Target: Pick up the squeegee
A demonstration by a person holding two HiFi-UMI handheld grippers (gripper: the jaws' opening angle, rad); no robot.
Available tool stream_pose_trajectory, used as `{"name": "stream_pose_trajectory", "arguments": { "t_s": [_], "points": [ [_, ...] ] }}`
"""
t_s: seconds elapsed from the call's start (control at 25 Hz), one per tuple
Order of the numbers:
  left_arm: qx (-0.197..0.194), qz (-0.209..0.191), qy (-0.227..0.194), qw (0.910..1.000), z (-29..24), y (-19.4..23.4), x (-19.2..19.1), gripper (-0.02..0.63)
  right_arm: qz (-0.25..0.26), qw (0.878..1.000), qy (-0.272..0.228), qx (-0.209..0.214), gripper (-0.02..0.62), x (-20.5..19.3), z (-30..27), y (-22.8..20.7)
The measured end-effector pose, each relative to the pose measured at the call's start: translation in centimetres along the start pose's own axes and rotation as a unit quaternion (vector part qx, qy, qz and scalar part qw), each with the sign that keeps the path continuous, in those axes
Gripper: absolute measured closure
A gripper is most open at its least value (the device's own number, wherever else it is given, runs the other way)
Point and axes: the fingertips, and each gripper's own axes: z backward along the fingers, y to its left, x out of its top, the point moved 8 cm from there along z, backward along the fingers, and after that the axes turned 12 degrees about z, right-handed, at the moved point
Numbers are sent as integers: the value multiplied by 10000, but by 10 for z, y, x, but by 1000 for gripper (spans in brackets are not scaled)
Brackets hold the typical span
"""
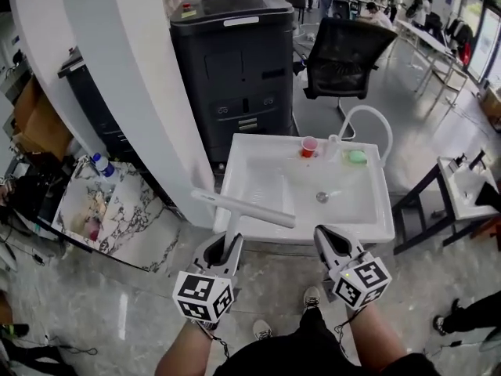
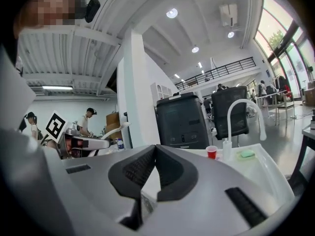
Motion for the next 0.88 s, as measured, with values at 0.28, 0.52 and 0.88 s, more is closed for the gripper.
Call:
{"name": "stream_pose_trajectory", "arguments": {
  "t_s": [0.28, 0.52, 0.88],
  "points": [
    [-488, -18, 189, 9986, 10, -19, -9, 529, -2, 9985, 106, -532, 578, -1, 50, 17],
    [-580, -19, 110, 9983, 13, -31, -12, 529, 80, 9980, 106, -615, 578, -2, 71, 21],
    [-504, -62, 149, 9986, 23, -42, -18, 529, 29, 9985, 43, -545, 578, -4, 82, 22]
  ]
}}
